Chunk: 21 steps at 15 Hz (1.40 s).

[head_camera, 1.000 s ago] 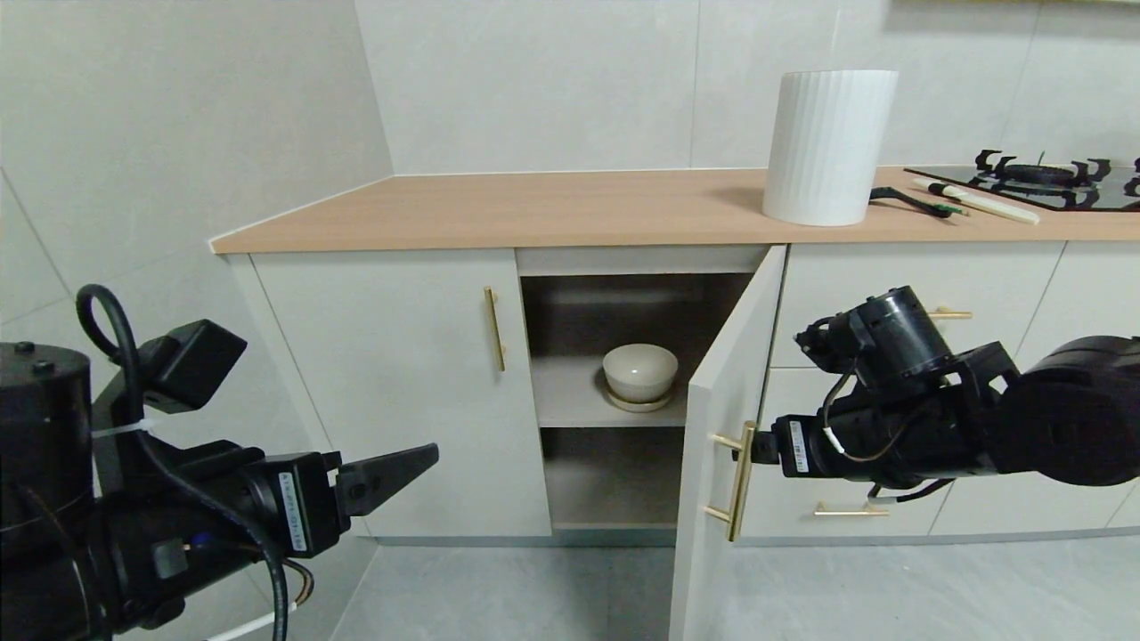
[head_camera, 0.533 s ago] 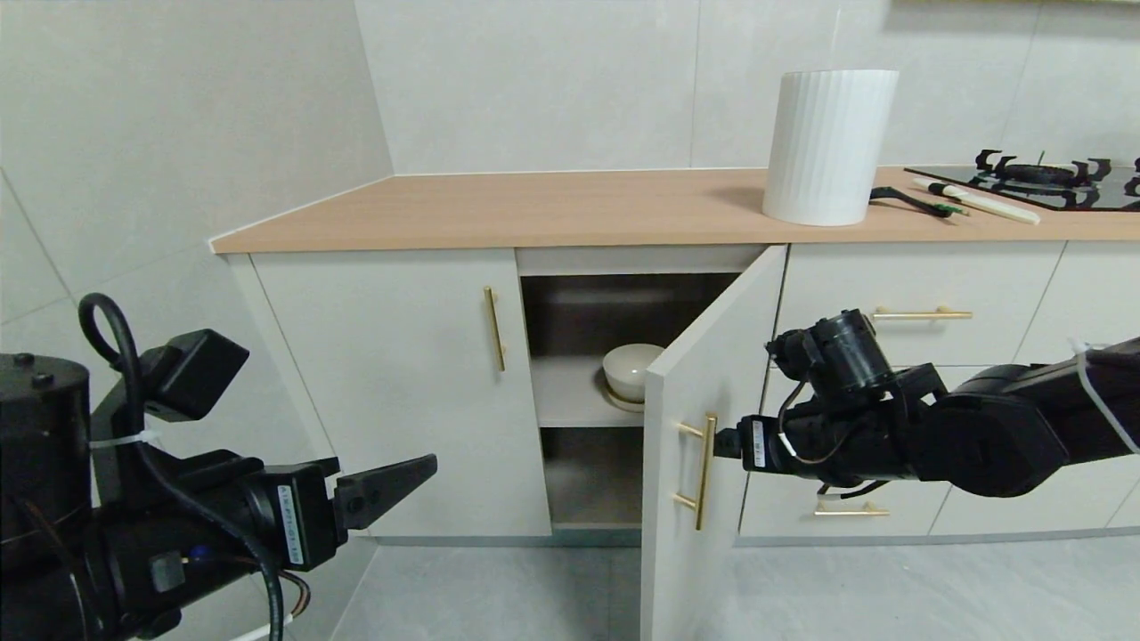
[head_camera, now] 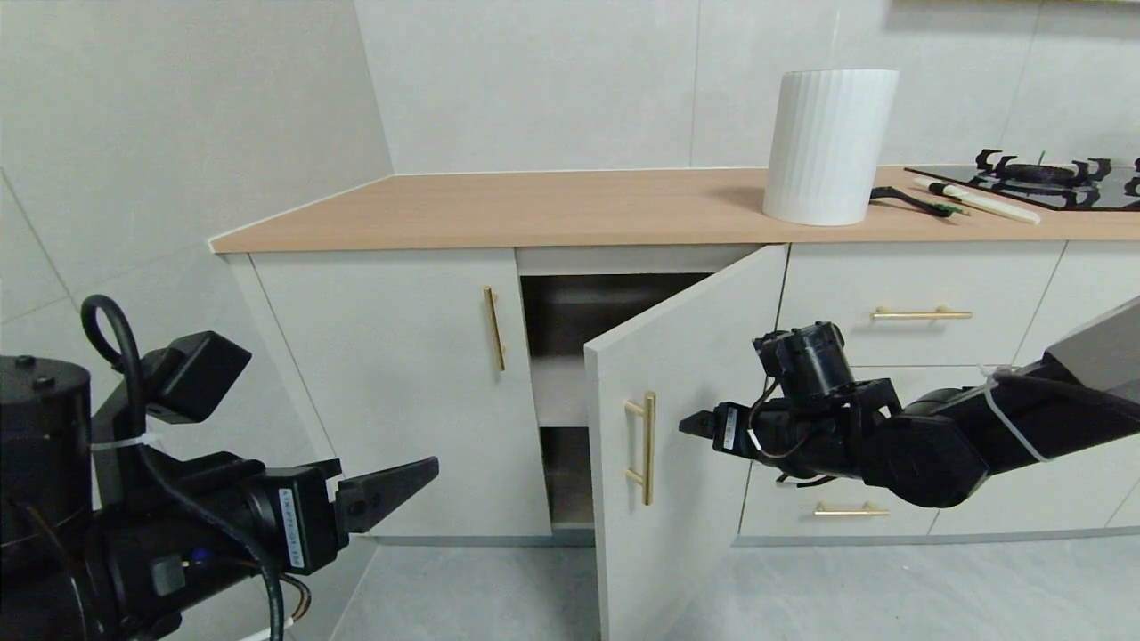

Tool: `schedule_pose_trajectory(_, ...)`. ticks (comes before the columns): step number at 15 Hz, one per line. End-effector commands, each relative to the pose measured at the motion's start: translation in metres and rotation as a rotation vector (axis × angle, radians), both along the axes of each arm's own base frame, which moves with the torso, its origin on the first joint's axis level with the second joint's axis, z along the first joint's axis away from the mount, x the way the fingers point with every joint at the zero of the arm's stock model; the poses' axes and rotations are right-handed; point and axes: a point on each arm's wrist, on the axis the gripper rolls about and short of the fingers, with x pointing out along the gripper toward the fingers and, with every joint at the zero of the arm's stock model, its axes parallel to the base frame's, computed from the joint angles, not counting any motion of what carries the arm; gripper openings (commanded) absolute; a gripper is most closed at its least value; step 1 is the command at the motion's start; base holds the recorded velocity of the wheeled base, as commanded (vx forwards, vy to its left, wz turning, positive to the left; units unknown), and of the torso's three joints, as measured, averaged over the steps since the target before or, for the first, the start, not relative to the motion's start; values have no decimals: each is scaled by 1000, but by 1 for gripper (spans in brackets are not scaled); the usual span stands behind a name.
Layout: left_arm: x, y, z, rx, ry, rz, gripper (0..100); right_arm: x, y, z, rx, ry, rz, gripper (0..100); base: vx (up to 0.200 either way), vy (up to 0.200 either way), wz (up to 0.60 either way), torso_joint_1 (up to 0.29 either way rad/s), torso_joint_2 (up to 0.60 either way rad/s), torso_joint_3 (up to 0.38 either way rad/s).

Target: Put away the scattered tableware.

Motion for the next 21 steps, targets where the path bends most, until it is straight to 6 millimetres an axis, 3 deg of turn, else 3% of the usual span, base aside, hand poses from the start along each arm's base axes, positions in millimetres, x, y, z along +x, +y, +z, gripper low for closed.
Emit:
schedule_pose_trajectory(1, 0, 0, -2, 7, 5, -1, 100, 6, 4, -5, 21, 7, -15, 100, 200, 0, 0, -7, 2, 2)
schedule_pose_trajectory(6, 1, 0, -2, 9, 4, -3, 100, 10, 6, 1, 76, 5, -45, 100, 200, 0, 0, 3, 0, 7)
schedule_pose_trajectory(12, 1, 0, -2, 9, 4, -3, 100, 18, 11, 7, 146, -3, -89, 100, 0, 0, 0, 0, 0, 0)
schedule_pose_trajectory(21, 1, 0, -2, 10, 7, -4, 100, 56, 10, 8, 228, -62, -316, 100, 0, 0, 0, 0, 0, 0)
